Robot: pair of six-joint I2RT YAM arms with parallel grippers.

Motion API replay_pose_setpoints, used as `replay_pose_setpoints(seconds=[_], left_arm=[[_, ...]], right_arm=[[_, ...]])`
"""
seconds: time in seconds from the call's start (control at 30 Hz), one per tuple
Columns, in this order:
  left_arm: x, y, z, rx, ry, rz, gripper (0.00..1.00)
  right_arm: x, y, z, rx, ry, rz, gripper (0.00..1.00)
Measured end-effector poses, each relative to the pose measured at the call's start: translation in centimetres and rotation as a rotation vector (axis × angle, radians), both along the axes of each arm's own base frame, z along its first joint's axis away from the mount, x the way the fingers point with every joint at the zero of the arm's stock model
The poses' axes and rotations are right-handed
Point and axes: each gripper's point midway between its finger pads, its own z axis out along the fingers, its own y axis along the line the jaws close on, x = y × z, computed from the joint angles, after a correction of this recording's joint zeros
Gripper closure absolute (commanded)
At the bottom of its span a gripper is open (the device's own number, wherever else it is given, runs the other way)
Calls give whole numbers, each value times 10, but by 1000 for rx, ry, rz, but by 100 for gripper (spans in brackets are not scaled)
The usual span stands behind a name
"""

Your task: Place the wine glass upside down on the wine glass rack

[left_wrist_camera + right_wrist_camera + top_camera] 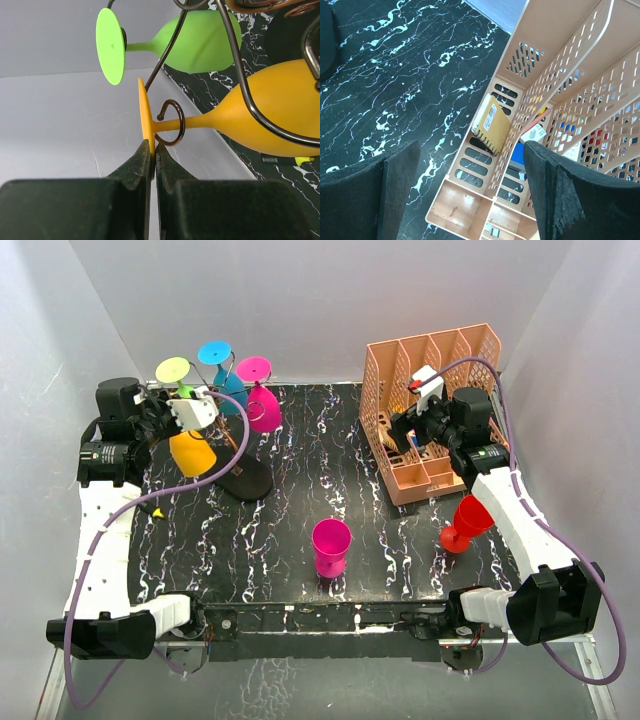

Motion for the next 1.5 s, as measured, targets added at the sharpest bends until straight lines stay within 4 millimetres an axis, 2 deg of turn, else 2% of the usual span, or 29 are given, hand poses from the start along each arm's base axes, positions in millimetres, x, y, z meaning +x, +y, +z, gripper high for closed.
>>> replay_pose_setpoints(seconds=[0.93,1.3,1.5], left_arm=[[-1,-11,-7,7,23,-62,88],[0,-11,-7,16,21,-70,78],[1,-12,-4,8,12,-70,69]], right_arm=[[1,-3,0,4,1,-2,9],[1,-4,0,4,1,-4,9],[1,-4,0,4,1,-4,9]])
